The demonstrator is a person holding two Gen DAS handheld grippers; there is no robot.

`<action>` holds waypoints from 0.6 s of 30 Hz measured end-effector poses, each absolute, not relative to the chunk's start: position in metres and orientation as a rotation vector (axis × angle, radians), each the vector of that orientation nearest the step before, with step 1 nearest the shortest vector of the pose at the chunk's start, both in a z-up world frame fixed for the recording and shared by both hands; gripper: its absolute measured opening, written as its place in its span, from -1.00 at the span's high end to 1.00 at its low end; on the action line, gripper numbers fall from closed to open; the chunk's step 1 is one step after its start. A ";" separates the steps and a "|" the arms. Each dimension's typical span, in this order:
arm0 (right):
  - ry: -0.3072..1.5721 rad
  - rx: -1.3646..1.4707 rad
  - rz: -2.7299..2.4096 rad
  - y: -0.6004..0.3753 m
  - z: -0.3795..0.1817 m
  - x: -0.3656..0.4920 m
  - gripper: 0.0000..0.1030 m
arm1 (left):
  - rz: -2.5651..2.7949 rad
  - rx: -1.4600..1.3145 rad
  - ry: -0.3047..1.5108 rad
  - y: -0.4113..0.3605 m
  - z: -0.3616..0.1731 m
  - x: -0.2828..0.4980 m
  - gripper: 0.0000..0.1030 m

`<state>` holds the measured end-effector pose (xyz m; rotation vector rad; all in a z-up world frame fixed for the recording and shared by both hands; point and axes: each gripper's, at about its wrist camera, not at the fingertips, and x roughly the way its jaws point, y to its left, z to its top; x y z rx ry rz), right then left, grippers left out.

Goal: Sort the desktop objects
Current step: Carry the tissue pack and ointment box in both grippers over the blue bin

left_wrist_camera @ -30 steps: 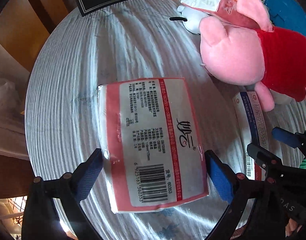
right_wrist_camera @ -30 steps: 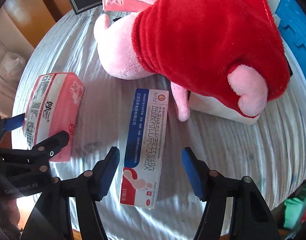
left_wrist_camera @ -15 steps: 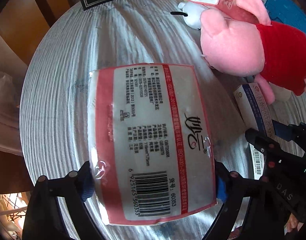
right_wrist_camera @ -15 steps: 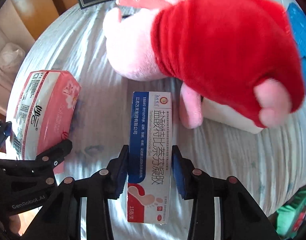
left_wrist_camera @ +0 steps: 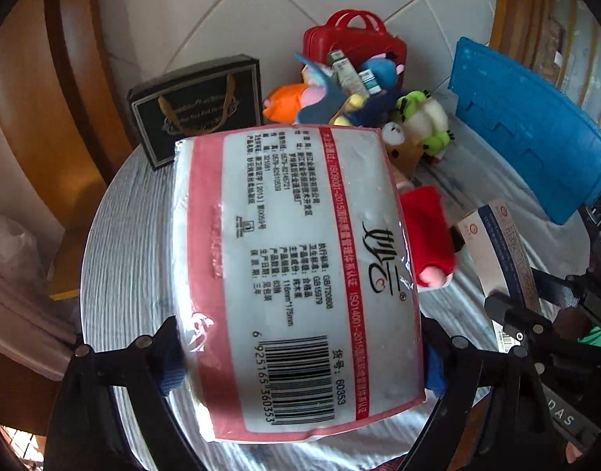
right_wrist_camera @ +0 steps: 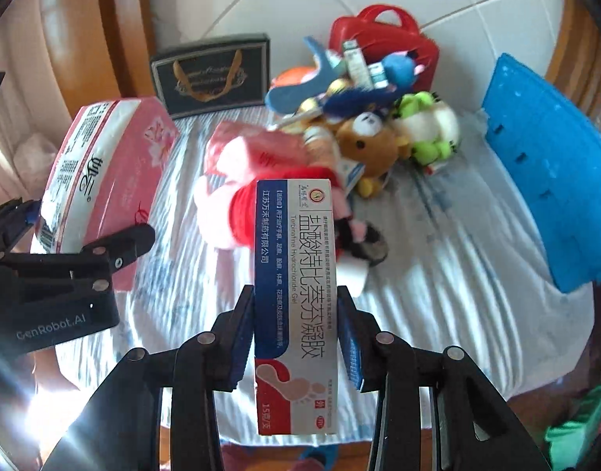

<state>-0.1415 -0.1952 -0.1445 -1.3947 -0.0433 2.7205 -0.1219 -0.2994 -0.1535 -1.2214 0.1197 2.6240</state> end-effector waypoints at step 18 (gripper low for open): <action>-0.154 -1.000 2.818 0.032 -0.038 -0.123 0.25 | 2.708 -0.979 0.126 -0.065 -0.067 -0.136 -0.77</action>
